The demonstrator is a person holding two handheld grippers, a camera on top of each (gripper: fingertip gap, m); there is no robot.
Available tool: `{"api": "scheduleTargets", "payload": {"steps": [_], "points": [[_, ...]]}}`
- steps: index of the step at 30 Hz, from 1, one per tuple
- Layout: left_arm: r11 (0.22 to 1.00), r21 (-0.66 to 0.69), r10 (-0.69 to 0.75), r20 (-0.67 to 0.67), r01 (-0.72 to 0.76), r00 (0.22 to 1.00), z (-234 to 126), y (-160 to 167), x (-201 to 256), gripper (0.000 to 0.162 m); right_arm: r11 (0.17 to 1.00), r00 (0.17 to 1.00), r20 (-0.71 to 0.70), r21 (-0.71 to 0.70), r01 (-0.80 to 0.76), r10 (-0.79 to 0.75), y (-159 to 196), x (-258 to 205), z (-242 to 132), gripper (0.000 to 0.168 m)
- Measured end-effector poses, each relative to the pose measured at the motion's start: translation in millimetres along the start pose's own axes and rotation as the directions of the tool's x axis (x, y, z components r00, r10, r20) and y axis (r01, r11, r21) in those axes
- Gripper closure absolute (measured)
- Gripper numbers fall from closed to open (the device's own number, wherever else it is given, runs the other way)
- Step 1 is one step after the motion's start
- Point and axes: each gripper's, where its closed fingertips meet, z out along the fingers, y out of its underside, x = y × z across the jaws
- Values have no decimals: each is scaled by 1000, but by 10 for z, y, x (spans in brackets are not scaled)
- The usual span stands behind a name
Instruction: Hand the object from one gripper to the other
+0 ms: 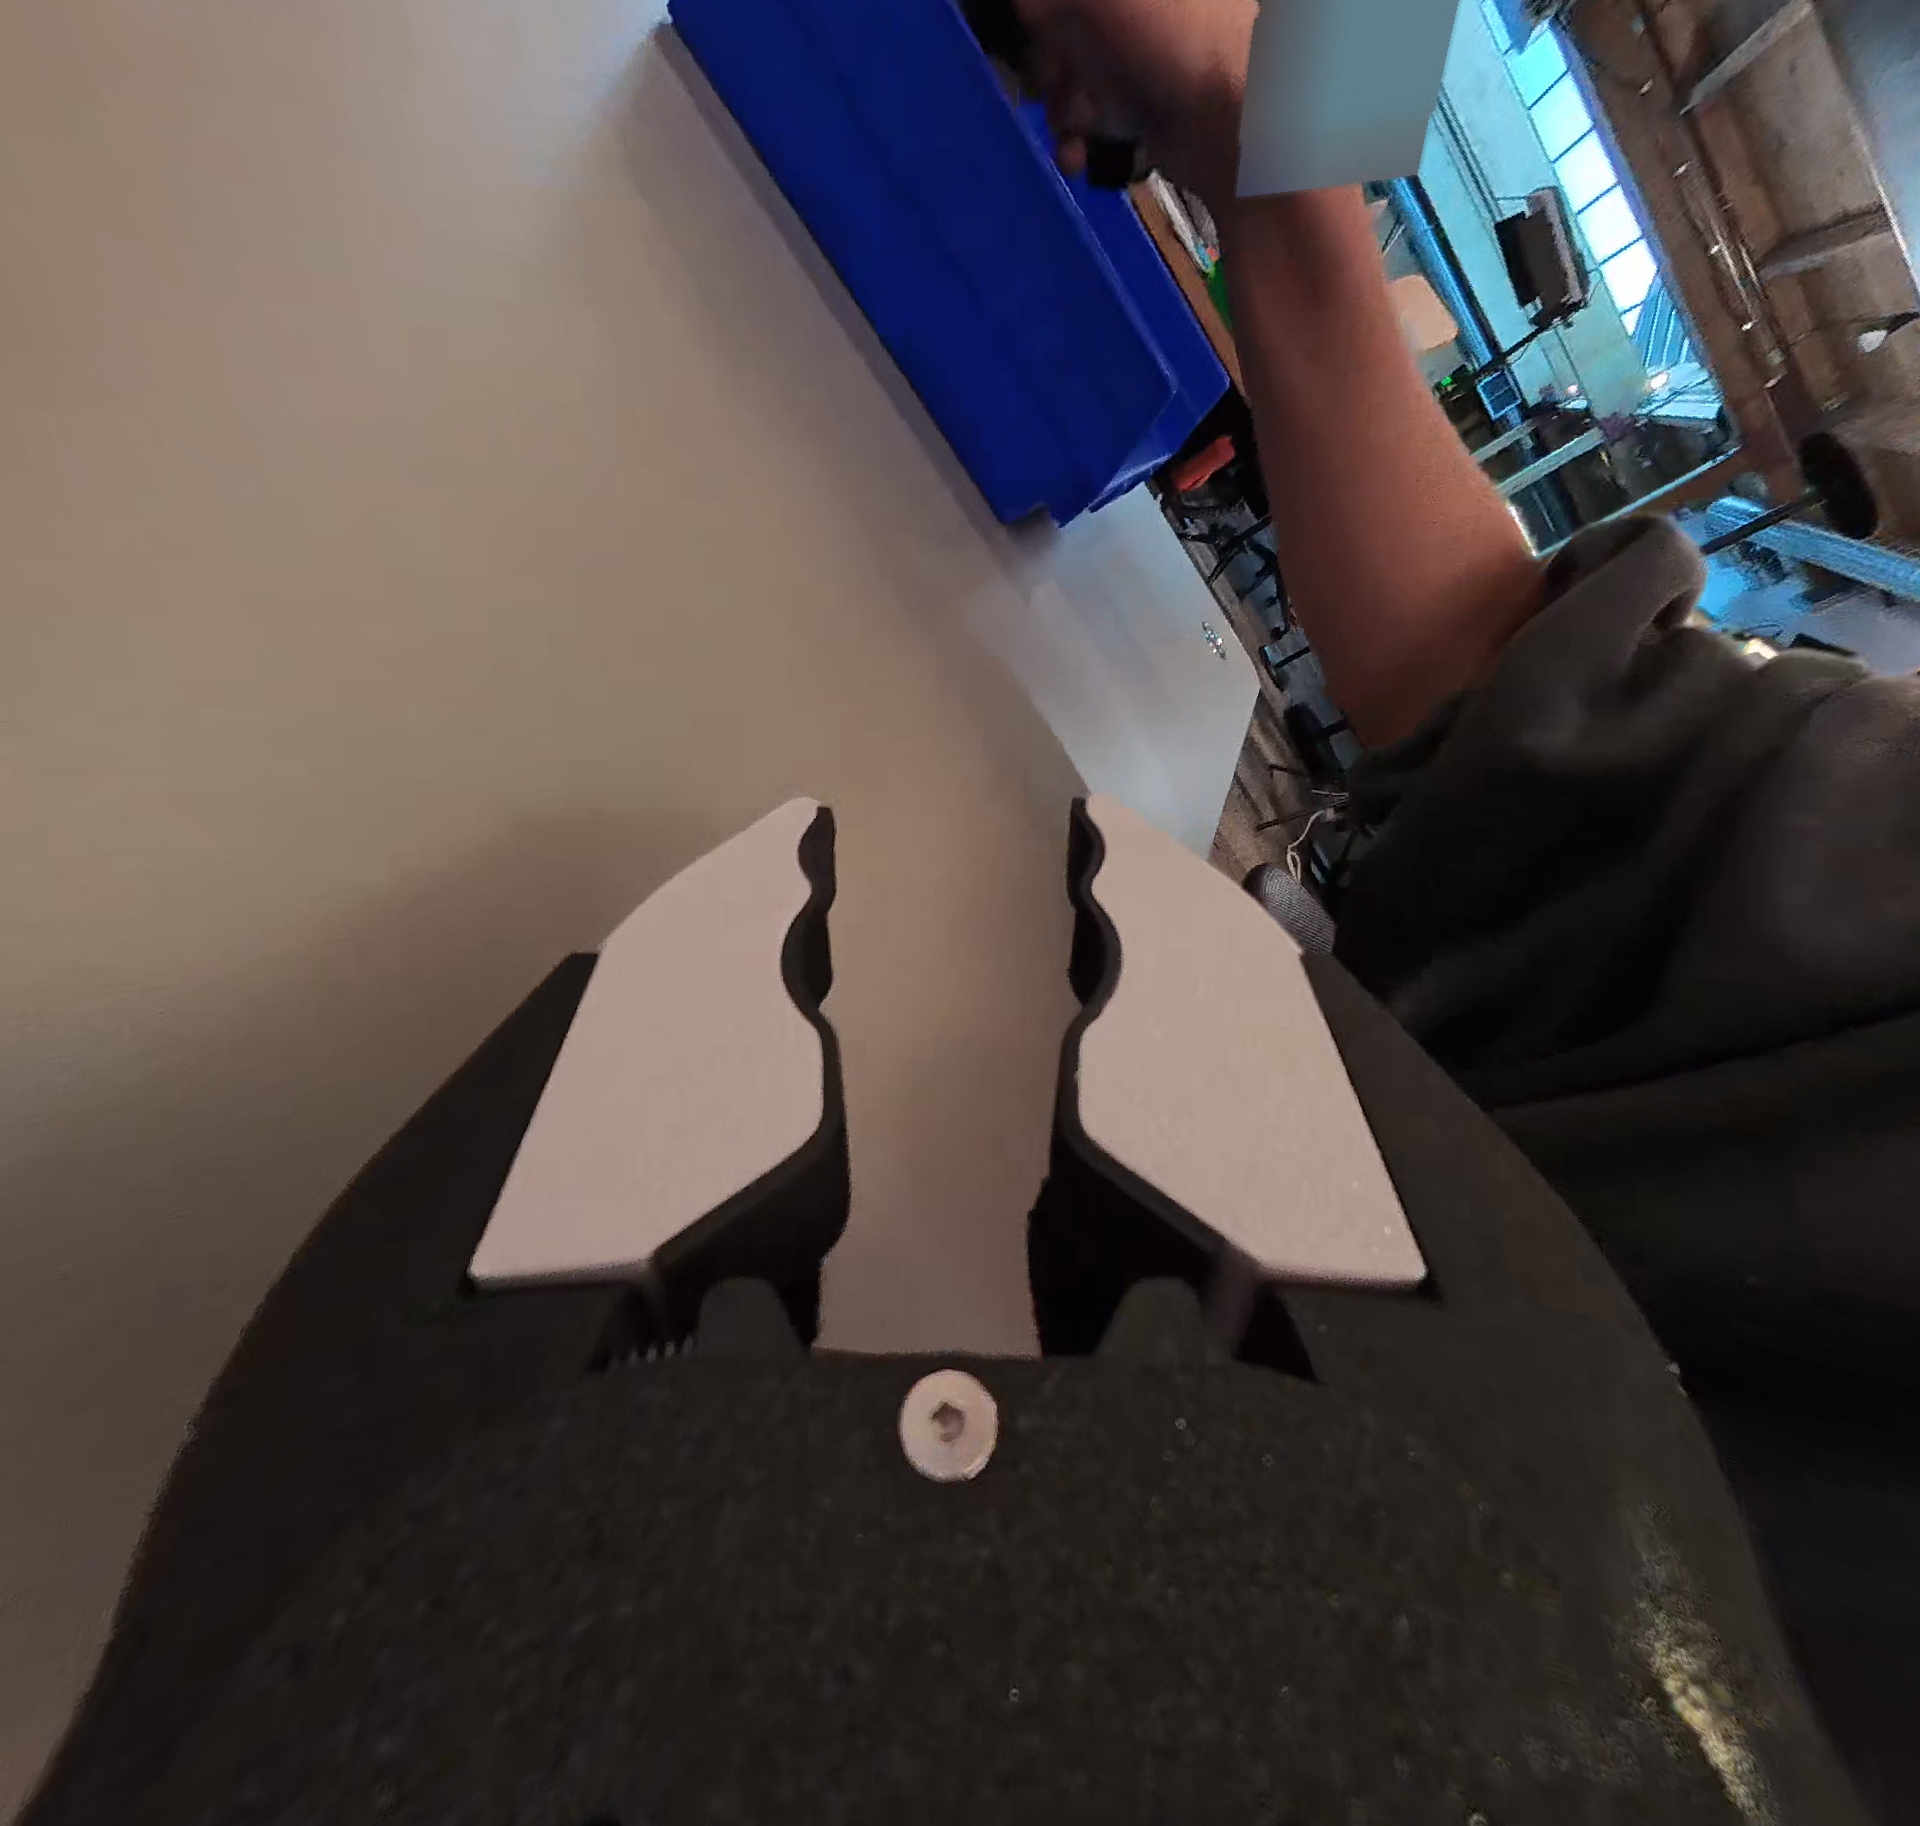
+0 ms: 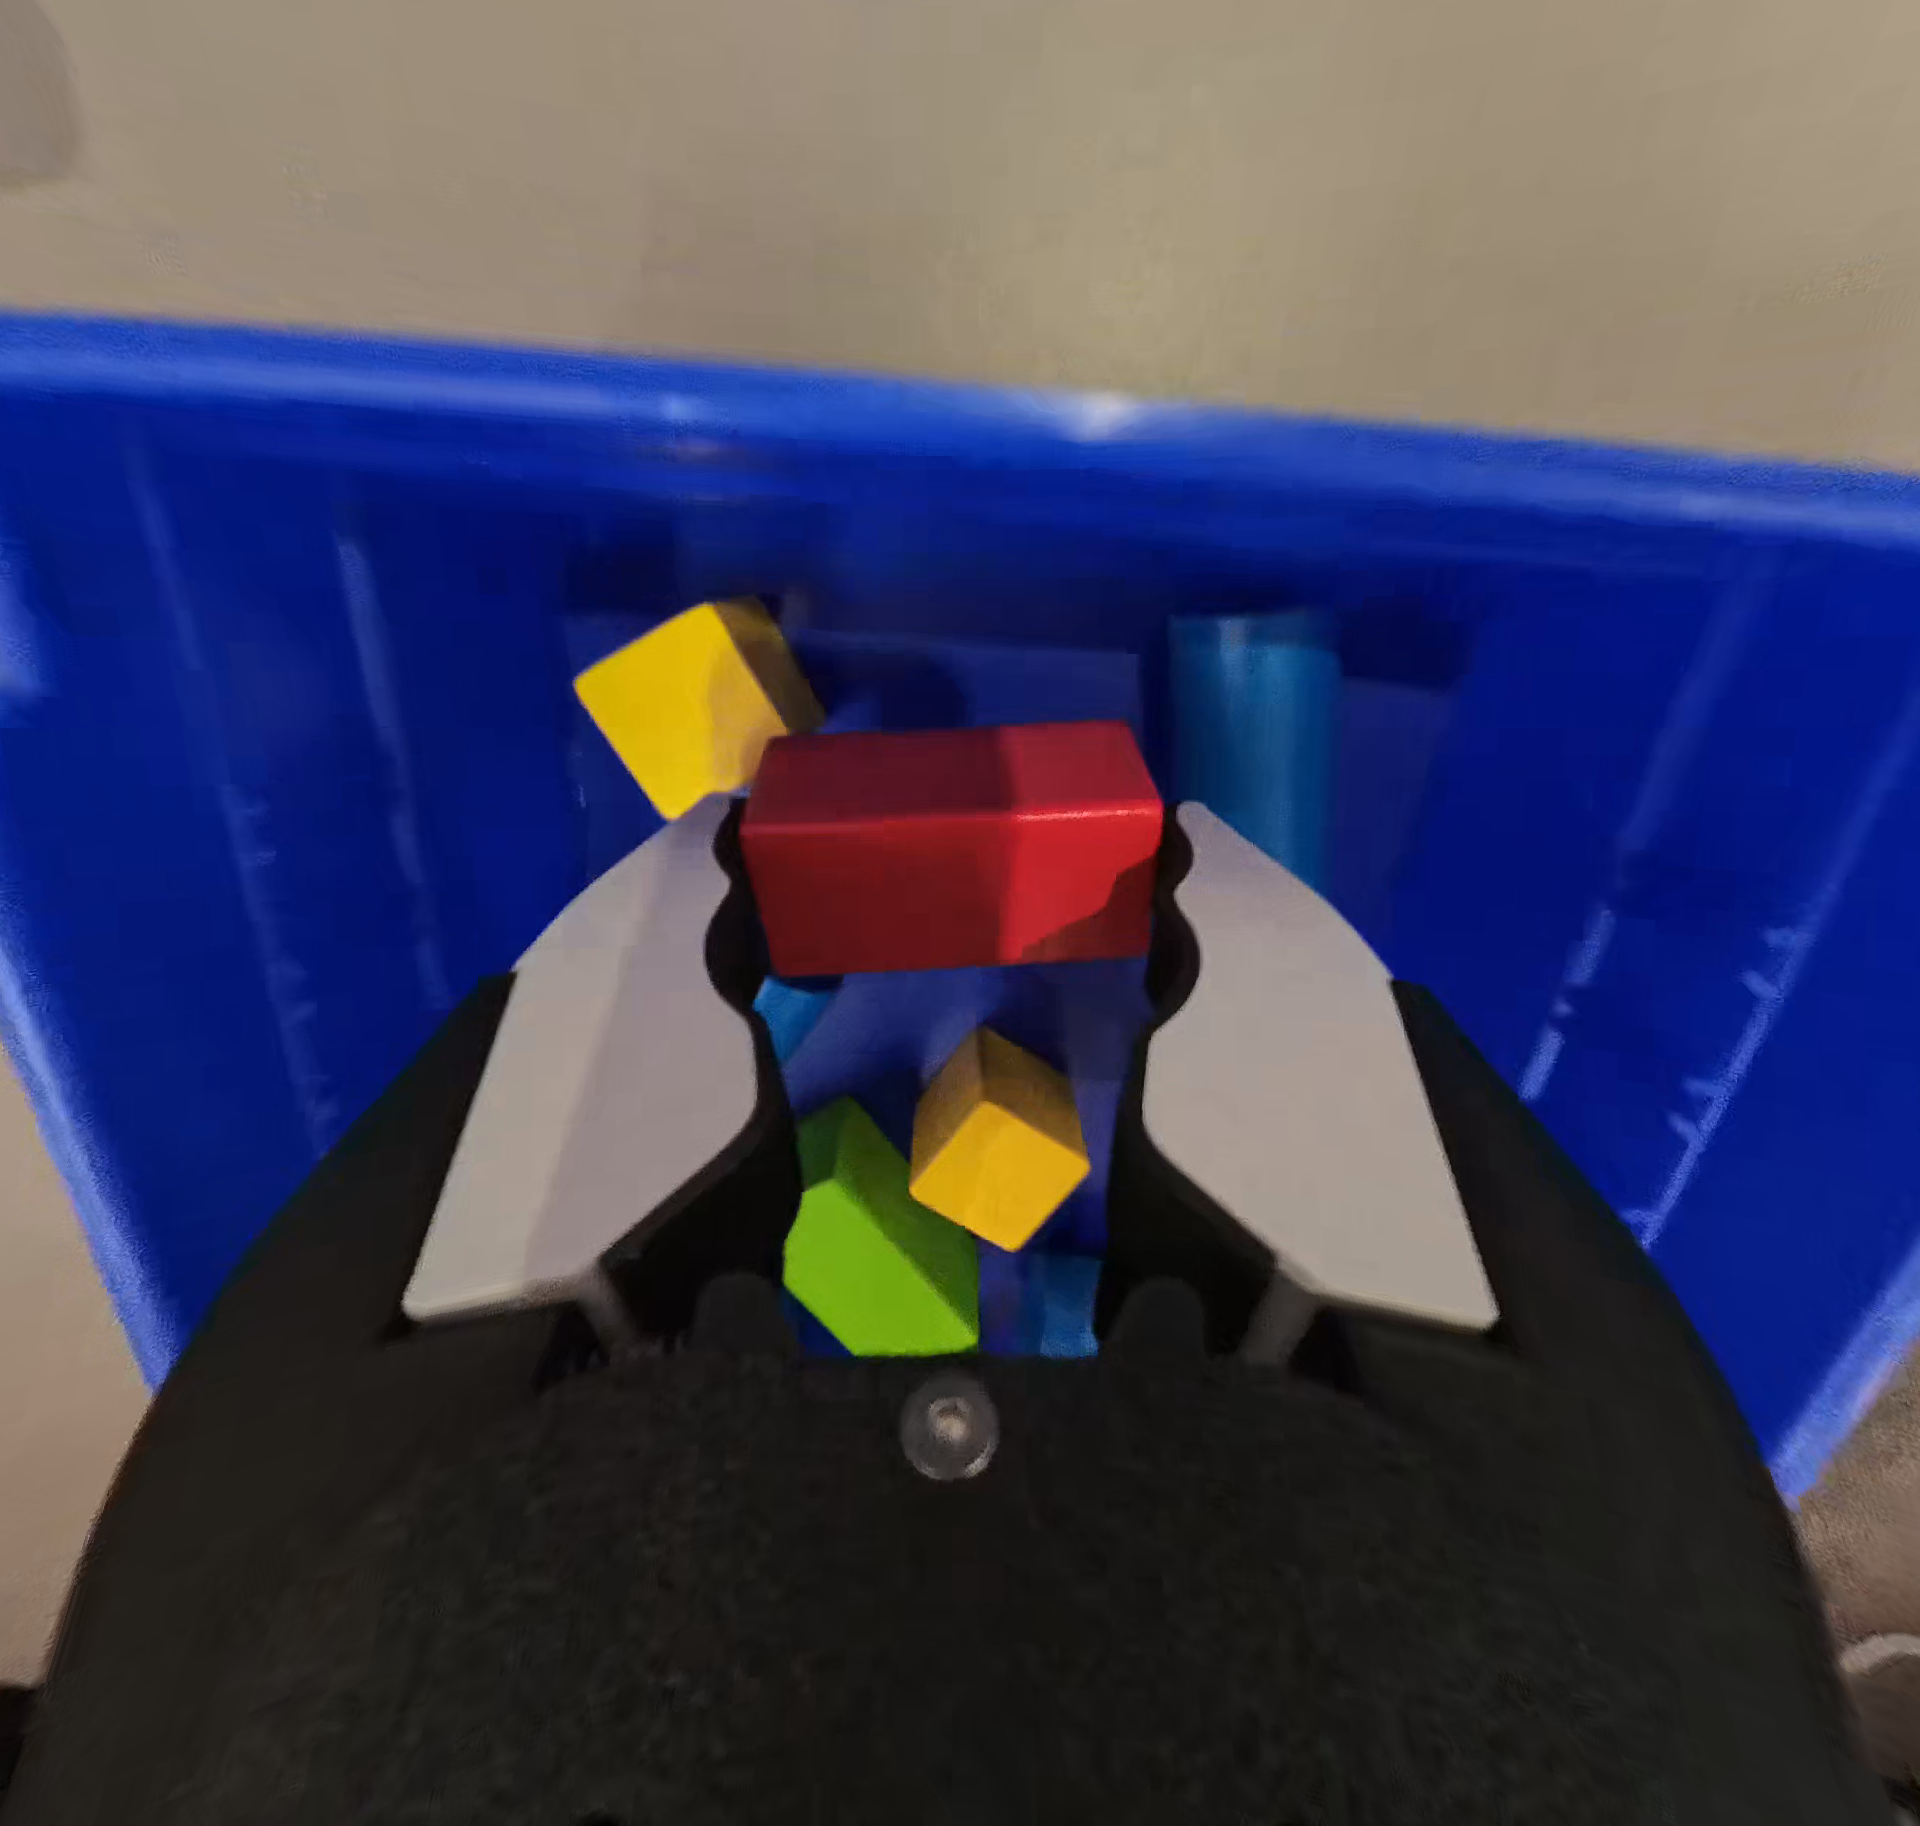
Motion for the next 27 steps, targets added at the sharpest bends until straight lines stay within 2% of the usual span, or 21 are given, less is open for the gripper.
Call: {"api": "scheduleTargets", "payload": {"steps": [5, 8, 12, 15, 18, 19, 20, 22, 23, 25, 27], "points": [[1000, 11, -7, 3, 7, 1000, -62, 6, -11, 120, 993, 996, -85, -120, -1, -9, 3, 58, 30, 95], [1000, 12, 4, 17, -4, 1000, -107, 16, -23, 121, 982, 990, -96, -168, 84, -101, 38, 77, 82, 95], [1000, 12, -9, 7, 9, 1000, -144, 47, -10, 121, 929, 938, -92, -197, 312, -335, 14, 80, 251, 94], [999, 30, -23, -1, 23, 1000, -174, 21, 3, 121, 919, 925, -37, -127, 372, -379, -74, 27, 314, 95], [999, 36, -7, 21, 7, 1000, -195, 17, -26, 121, 918, 916, -66, -60, 393, -396, -109, 54, 258, 90], [999, 32, 2, 38, -3, 999, -204, 23, -49, 120, 912, 907, -107, -18, 409, -408, -132, 65, 149, 79], [999, 32, 13, 54, -15, 998, -217, 17, -66, 120, 908, 900, -165, 48, 417, -405, -160, 75, -29, 77], [998, 39, 42, 112, -46, 993, -263, -14, -124, 120, 884, 909, -261, 259, 389, -323, -154, 54, -535, 78], [997, 39, 59, 148, -66, 987, -298, -30, -162, 120, 851, 925, -263, 381, 362, -275, -69, -19, -797, 83], [994, 16, 104, 210, -110, 972, -401, -55, -214, 120, 755, 957, -191, 588, 289, -217, 269, -245, -1215, 97], [986, 3, 161, 273, -168, 949, -595, -164, -227, 120, 622, 959, -65, 748, 230, -277, 739, -603, -1468, 105]]}}
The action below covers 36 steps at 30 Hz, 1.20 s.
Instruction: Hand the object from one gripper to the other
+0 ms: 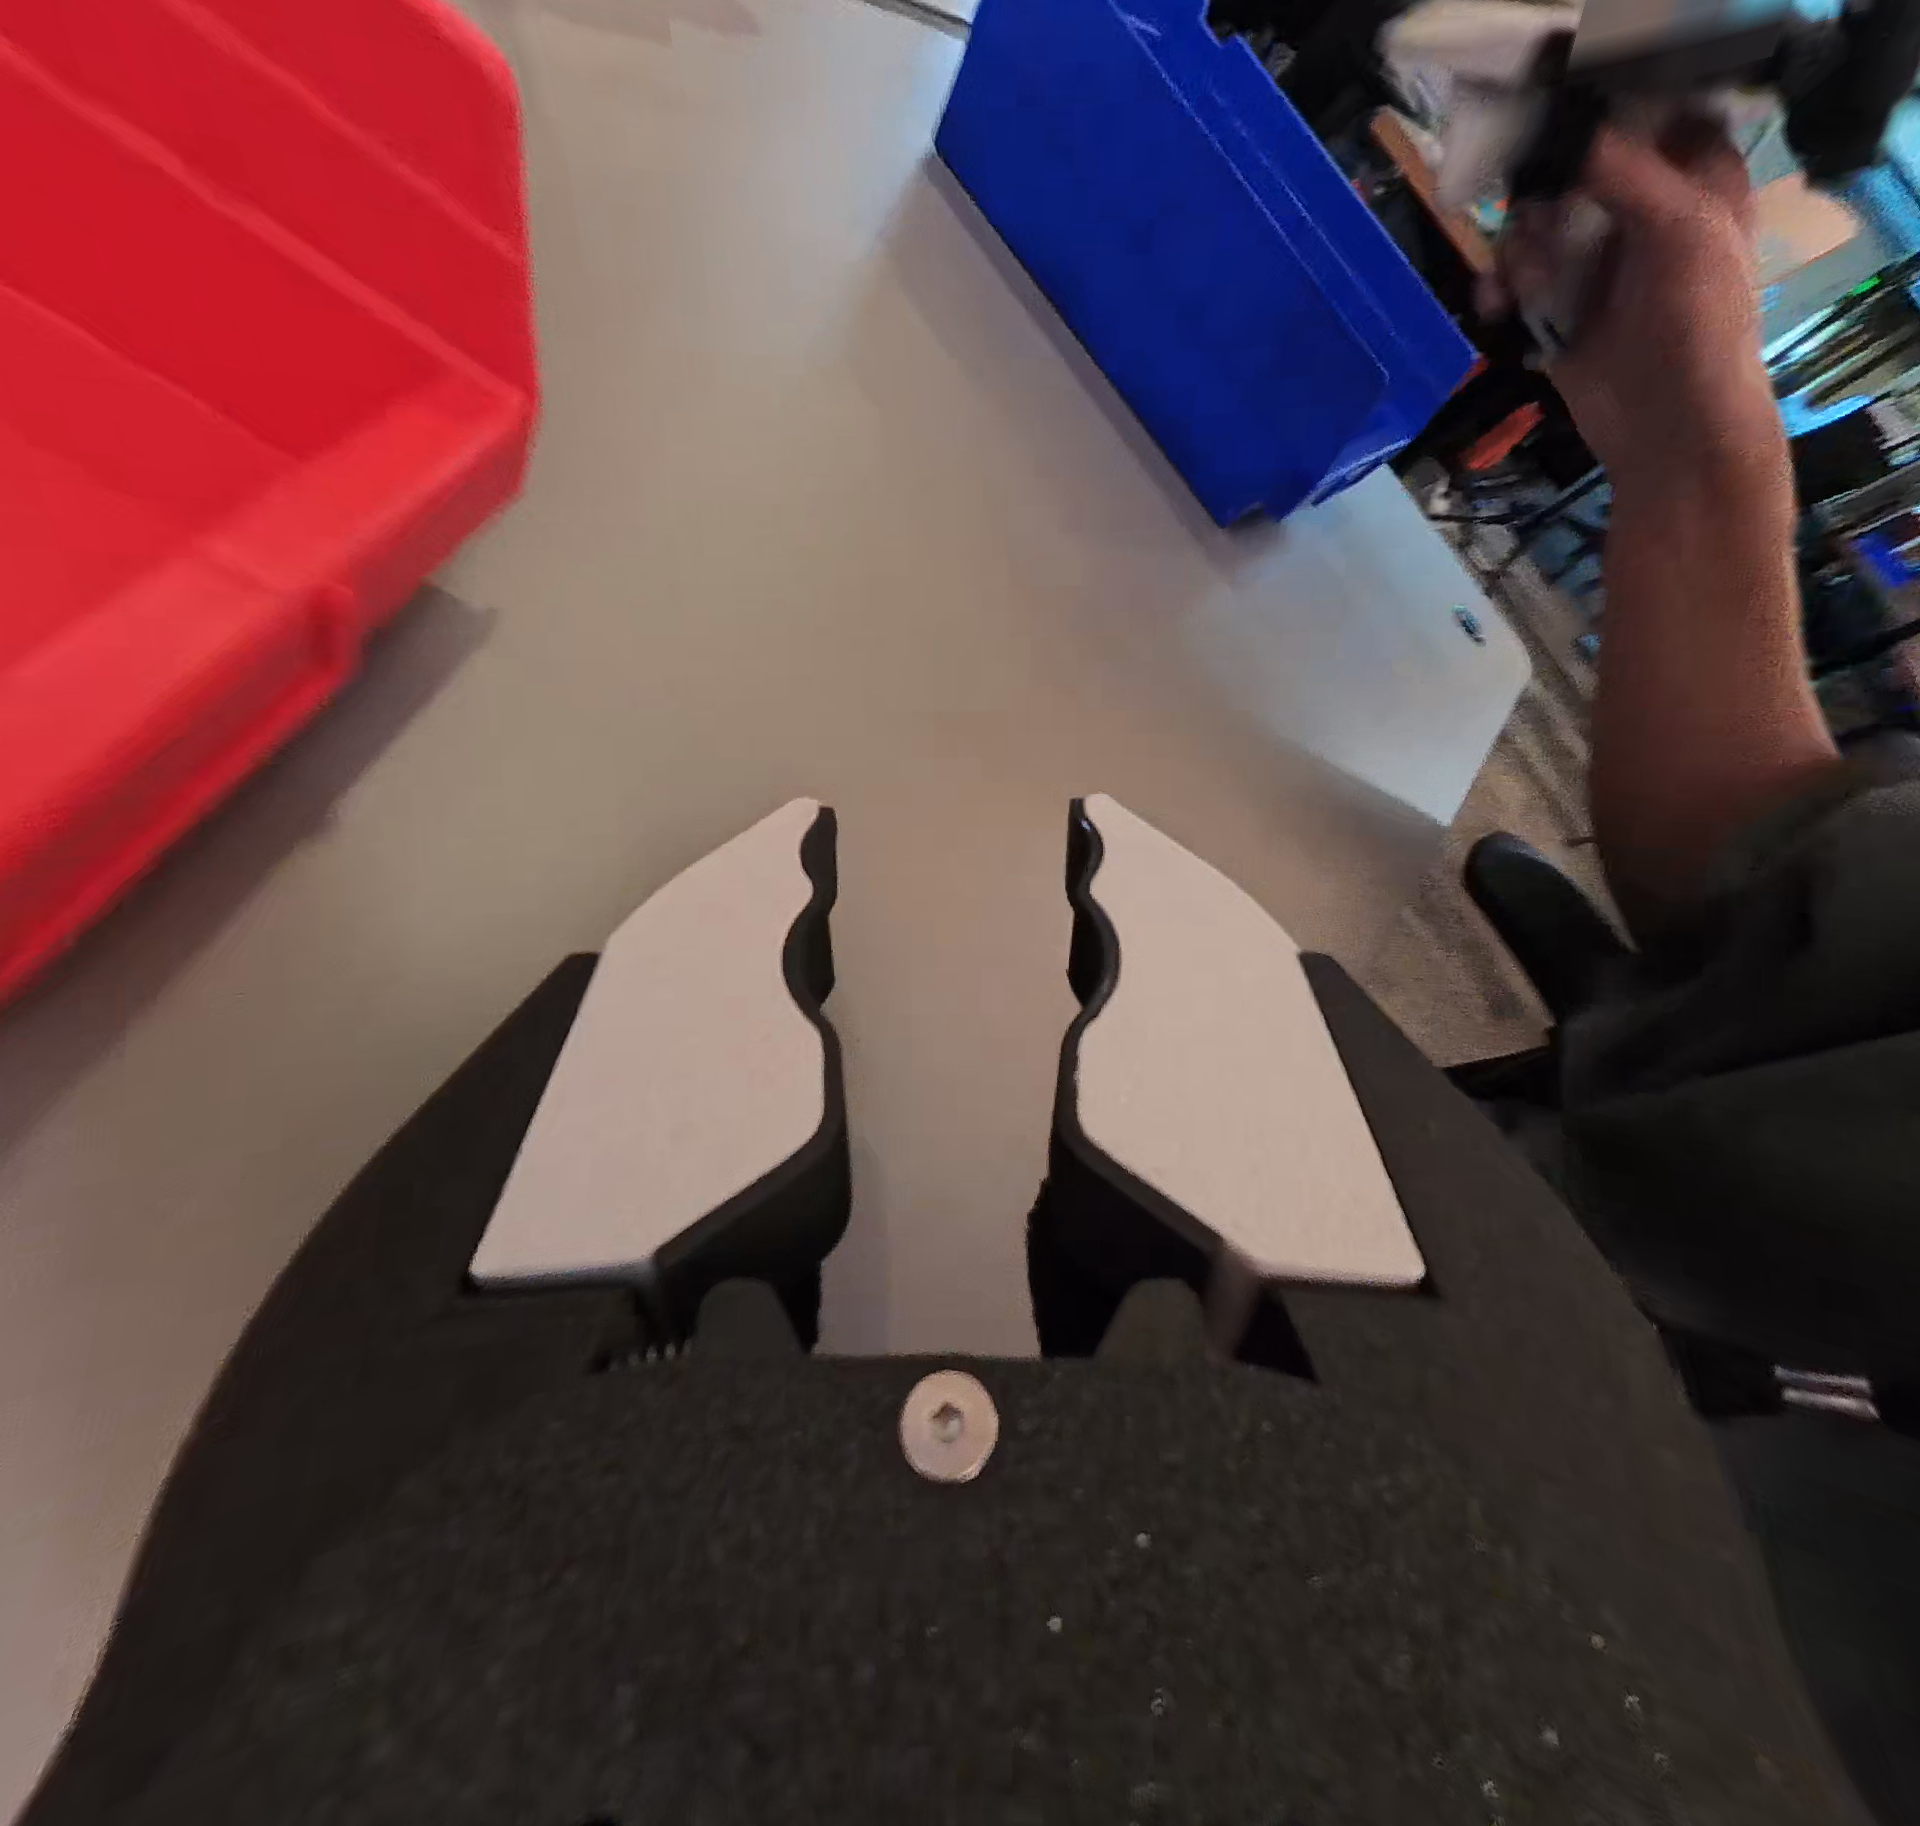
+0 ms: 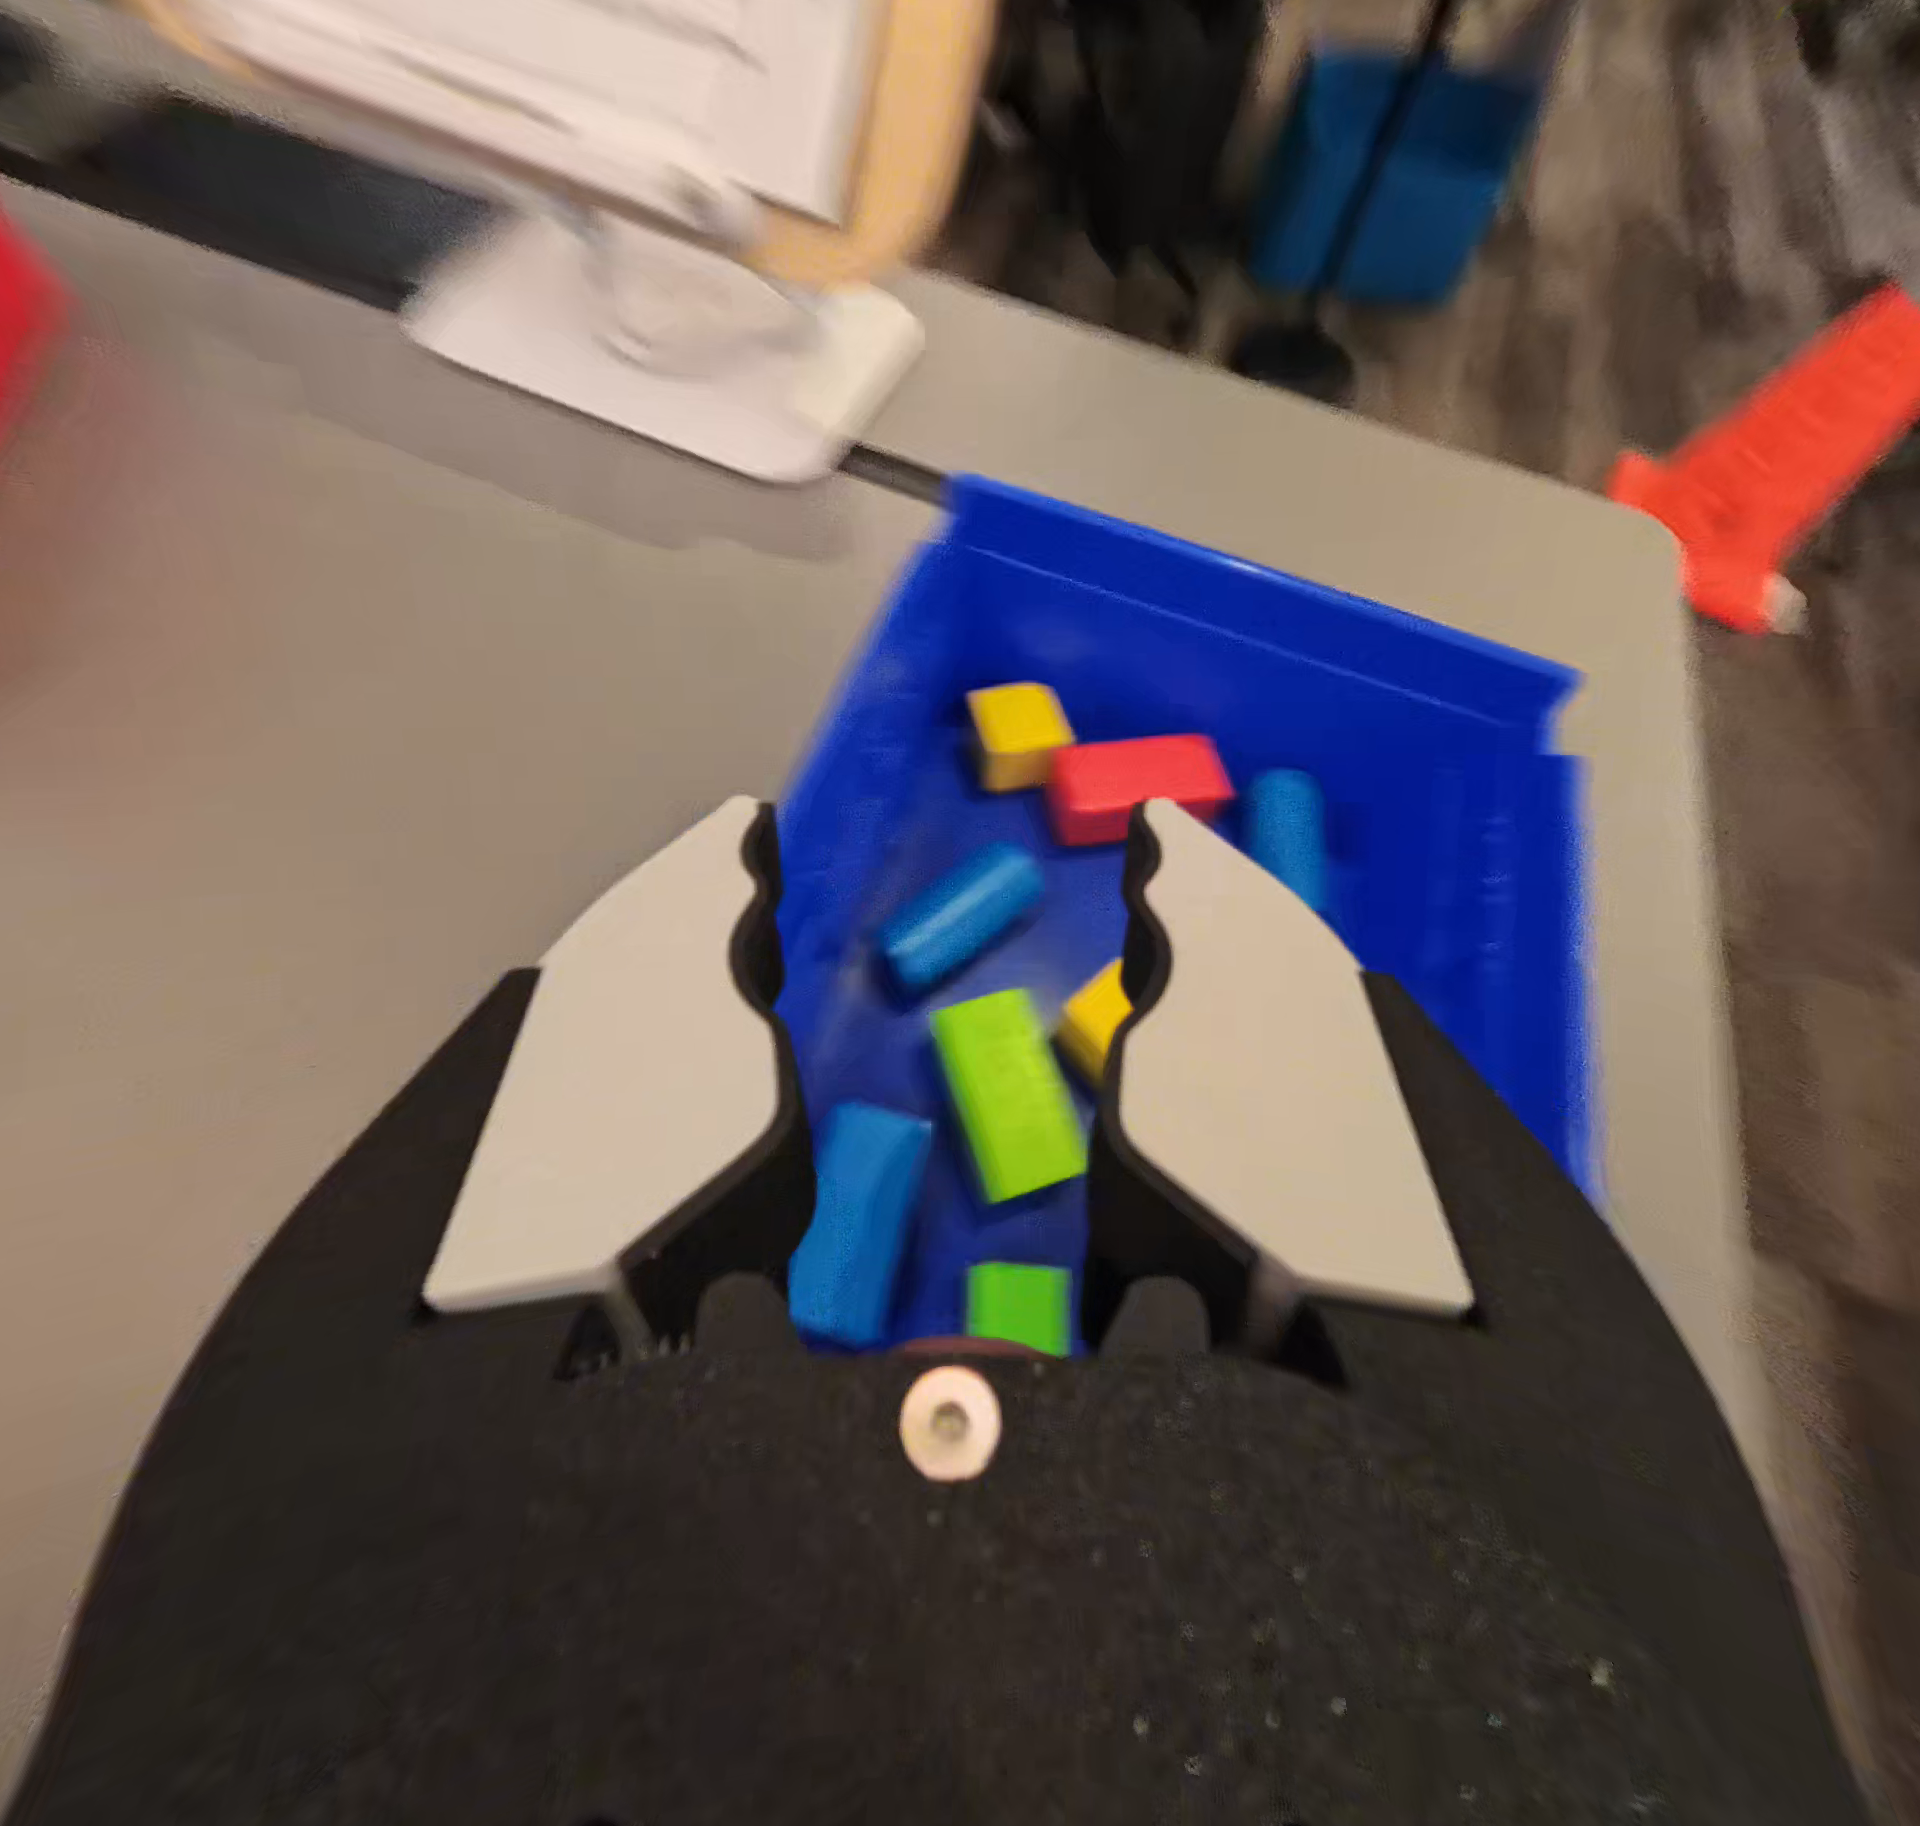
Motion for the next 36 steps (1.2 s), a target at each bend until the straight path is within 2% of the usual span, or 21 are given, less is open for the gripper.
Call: {"api": "scheduleTargets", "payload": {"steps": [2, 5, 7, 8, 10, 12, 16, 19, 23, 25, 29, 31, 34, 36], "points": [[998, 26, 57, 74, -59, 996, -289, -210, -101, 120, 986, 995, 95, 166, -5, -11, 147, -401, -386, 111], [983, -22, 184, 214, -184, 959, -741, -540, -357, 114, 990, 986, 161, 140, 10, -33, 625, -827, -652, 107], [956, -153, 286, 318, -249, 904, -901, -687, -628, 110, 989, 962, 270, 129, -68, 31, 881, -1176, -704, 106], [938, -258, 316, 366, -231, 876, -928, -692, -799, 103, 986, 945, 323, 134, -94, 47, 984, -1334, -708, 106], [895, -436, 320, 486, -92, 813, -947, -672, -1155, 94, 982, 933, 347, 122, -143, 93, 1178, -1487, -659, 106], [874, -480, 239, 557, 72, 796, -828, -668, -1304, 106, 975, 912, 381, 92, -203, 154, 1278, -1584, -635, 106], [819, -439, -16, 627, 370, 779, -497, -641, -1515, 110, 975, 903, 407, 100, -197, 141, 1289, -1600, -648, 105], [775, -404, -75, 706, 487, 705, -405, -596, -1755, 115, 990, 922, 381, 88, -113, 71, 1381, -1603, -651, 107], [729, -404, -105, 732, 553, 673, -292, -449, -1846, 116, 995, 938, 345, 102, -7, -29, 1442, -1645, -683, 107], [704, -424, -72, 756, 570, 651, -288, -349, -1907, 116, 994, 941, 332, 104, 39, -71, 1447, -1673, -690, 107], [662, -419, -102, 770, 621, 629, -260, -198, -1955, 117, 991, 935, 337, 105, 80, -111, 1471, -1740, -699, 107], [649, -408, -129, 773, 642, 621, -237, -151, -1966, 130, 991, 935, 334, 98, 95, -123, 1488, -1747, -696, 107], [678, -399, -132, 760, 617, 636, -238, -216, -2003, 131, 989, 935, 327, 106, 105, -135, 1476, -1741, -706, 107], [719, -373, -184, 712, 587, 678, -208, -333, -1958, 131, 989, 936, 327, 109, 102, -133, 1477, -1733, -709, 107]]}}
